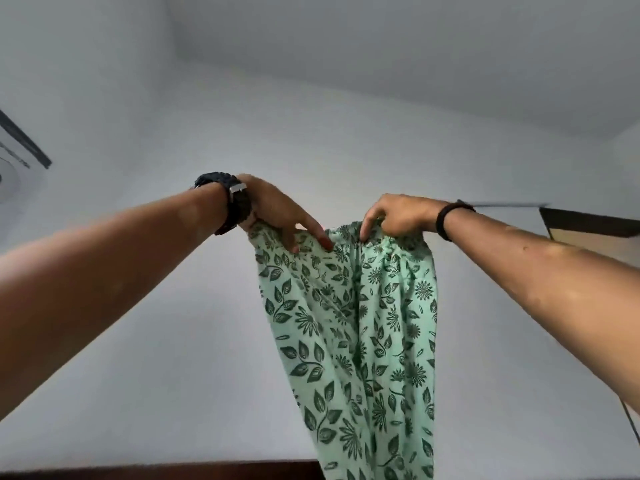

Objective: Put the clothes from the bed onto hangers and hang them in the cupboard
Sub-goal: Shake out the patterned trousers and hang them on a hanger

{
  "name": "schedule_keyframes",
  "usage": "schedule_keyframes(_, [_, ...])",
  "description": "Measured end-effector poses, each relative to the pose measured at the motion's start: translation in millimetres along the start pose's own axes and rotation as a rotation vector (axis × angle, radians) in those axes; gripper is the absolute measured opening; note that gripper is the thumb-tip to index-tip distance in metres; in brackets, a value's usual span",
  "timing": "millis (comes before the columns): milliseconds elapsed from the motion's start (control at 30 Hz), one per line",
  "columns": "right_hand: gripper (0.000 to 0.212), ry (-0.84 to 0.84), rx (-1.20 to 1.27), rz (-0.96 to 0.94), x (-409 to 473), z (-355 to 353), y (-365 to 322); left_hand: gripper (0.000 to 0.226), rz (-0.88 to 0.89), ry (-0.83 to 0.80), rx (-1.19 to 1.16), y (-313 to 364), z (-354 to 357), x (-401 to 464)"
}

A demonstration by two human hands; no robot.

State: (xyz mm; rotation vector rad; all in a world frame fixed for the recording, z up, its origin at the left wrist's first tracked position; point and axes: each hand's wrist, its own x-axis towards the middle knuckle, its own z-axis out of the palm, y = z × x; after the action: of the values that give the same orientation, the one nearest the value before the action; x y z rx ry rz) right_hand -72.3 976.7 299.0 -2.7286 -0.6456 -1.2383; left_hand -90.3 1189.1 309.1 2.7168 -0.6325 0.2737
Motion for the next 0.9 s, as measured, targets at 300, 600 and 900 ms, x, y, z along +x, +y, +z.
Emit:
schedule_keyframes(300, [0.035, -0.072, 0.843, 0.051, 8, -30, 26, 0.060, 0.277, -0.152, 0.202, -3, -36, -16])
schedule_keyframes(600, [0.017, -0.100, 0.323, 0.212, 27, 49, 15, 0.024, -0.272, 0.123, 0.095, -10, 26, 50])
schedule_keyframes(900, [0.008, -0.085, 0.987, 0.176, 37, 54, -13, 0.018, -0.081, 0.438, 0.005, -11, 38, 66])
